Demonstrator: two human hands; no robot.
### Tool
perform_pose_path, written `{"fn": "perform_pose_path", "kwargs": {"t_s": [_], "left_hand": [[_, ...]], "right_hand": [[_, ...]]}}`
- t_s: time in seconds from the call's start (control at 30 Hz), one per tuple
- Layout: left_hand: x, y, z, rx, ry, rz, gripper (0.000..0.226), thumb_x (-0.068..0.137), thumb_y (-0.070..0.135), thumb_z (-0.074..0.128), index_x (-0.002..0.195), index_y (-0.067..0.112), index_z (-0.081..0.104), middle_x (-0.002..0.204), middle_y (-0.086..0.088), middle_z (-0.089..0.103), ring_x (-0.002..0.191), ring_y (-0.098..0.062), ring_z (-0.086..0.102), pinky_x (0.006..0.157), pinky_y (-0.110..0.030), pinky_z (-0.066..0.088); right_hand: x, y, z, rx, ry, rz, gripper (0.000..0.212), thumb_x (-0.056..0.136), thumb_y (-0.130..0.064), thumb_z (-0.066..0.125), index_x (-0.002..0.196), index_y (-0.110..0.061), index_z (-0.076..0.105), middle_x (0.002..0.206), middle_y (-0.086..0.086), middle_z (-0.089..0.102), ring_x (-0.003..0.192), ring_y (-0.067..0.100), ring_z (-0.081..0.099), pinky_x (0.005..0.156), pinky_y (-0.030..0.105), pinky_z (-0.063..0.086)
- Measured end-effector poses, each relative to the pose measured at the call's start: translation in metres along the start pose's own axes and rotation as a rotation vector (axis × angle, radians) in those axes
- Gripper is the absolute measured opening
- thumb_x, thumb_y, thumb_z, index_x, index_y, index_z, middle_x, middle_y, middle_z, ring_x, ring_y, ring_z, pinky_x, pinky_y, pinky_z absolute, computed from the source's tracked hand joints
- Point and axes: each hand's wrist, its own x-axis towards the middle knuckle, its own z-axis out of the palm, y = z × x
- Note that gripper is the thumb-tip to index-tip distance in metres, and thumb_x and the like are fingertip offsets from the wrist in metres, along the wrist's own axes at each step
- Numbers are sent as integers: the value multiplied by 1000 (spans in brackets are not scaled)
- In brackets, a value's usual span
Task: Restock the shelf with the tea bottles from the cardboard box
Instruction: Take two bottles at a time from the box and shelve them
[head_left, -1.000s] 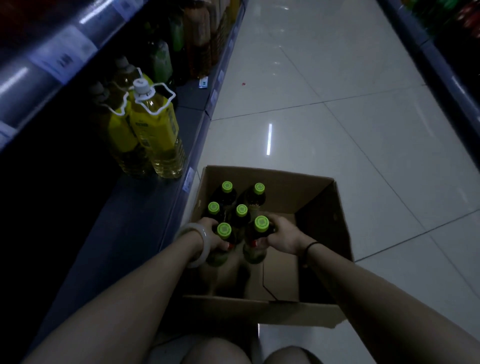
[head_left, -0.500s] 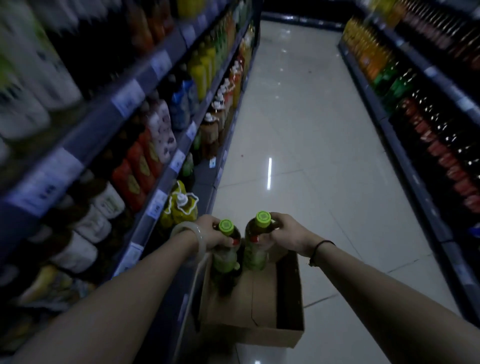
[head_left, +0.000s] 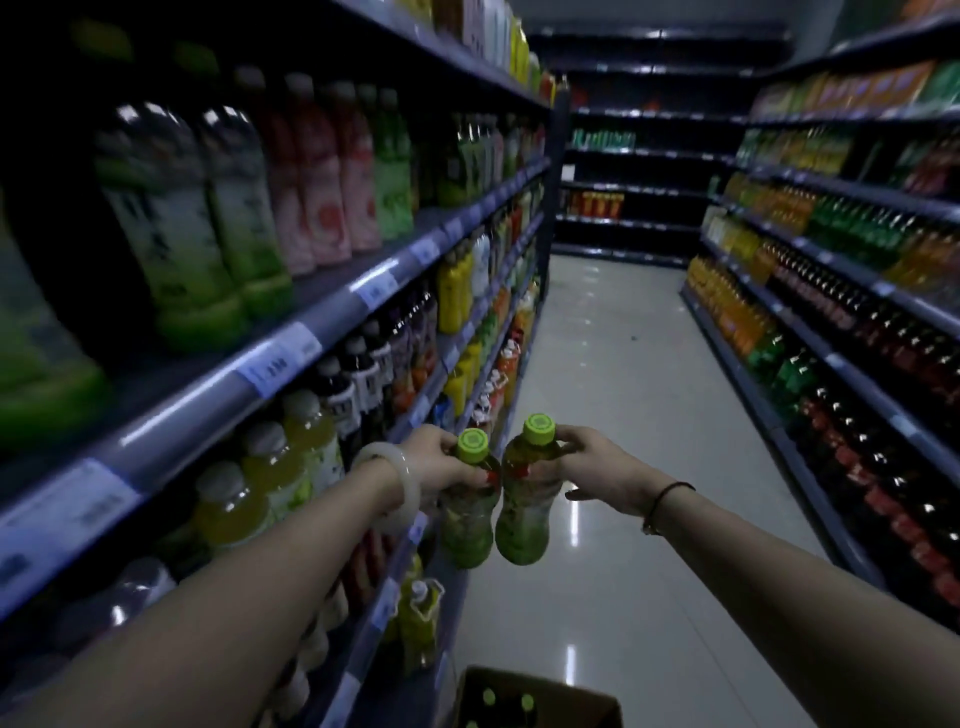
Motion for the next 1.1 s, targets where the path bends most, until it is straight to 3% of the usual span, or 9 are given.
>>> {"fn": "perform_pose_path", "kwargs": {"t_s": [0.07, 0.23, 0.4, 0.5, 0.57, 0.67, 0.8, 0.87, 1.1], "left_hand": [[-17, 22, -16, -34, 50, 10, 18, 77, 15, 76, 90, 6, 68, 80, -4, 68, 74, -19, 65, 59, -28, 51], [-56, 62, -55, -97, 157, -4, 33, 76, 17, 78, 101, -2, 67, 99, -18, 72, 94, -34, 70, 77, -55, 58], [-100, 98, -86, -106, 300, -20, 43, 71, 23, 81, 99, -7, 67, 92, -20, 73, 79, -29, 70, 64, -46, 61], [-132, 112, -98, -100, 402, -20, 50, 68, 26, 83, 101, -9, 68, 86, -17, 72, 80, -29, 69, 66, -47, 60], [-156, 120, -101, -110, 463, -20, 45, 70, 24, 82, 98, -9, 68, 79, -14, 73, 76, -29, 69, 73, -53, 59], [-194, 129, -104, -113, 575, -34, 34, 72, 21, 81, 89, -5, 66, 66, -13, 73, 62, -28, 69, 70, -50, 60], [-246, 134, -107, -84, 722, -70, 33, 69, 22, 83, 84, -3, 68, 85, -20, 74, 80, -36, 71, 72, -48, 59], [-274, 134, -108, -88, 769, -76, 23, 71, 21, 81, 75, 2, 68, 78, -15, 73, 79, -34, 70, 74, -47, 59], [-360, 125, -108, -90, 925, -147, 24, 76, 16, 76, 90, -2, 68, 76, -16, 71, 72, -31, 68, 75, -56, 58]], "right_hand": [[-7, -28, -6, 13, 4, -52, 50, 81, -21, 70, 127, -20, 51, 124, 6, 59, 113, 27, 56, 97, 48, 48], [-19, -87, -23, -31, -54, -230, 35, 80, -24, 70, 113, -23, 59, 103, 0, 66, 103, 27, 63, 99, 54, 47], [-20, -138, -35, -65, -150, -370, 104, 40, -55, 86, 132, -20, 52, 124, 10, 63, 106, 25, 64, 92, 46, 53], [-33, -169, -35, -73, -235, -472, 53, 72, -31, 79, 120, -16, 62, 113, 12, 70, 97, 23, 69, 83, 36, 54], [-39, -185, -33, -72, -287, -545, 37, 81, -23, 72, 117, -14, 65, 106, 4, 74, 94, 17, 71, 82, 31, 57], [-52, -206, -24, -61, -366, -622, 38, 81, -20, 72, 117, -12, 64, 103, 6, 74, 92, 19, 72, 76, 29, 57], [-77, -233, -6, -68, -461, -709, 29, 80, -16, 73, 108, -12, 67, 102, 11, 74, 96, 28, 71, 86, 46, 56], [-90, -244, 7, -73, -507, -744, 31, 77, -15, 75, 107, -8, 67, 102, 13, 74, 96, 30, 71, 89, 50, 55], [-137, -272, 58, -66, -713, -838, 25, 81, -13, 71, 105, -6, 68, 106, 13, 73, 97, 28, 70, 79, 43, 55]]}}
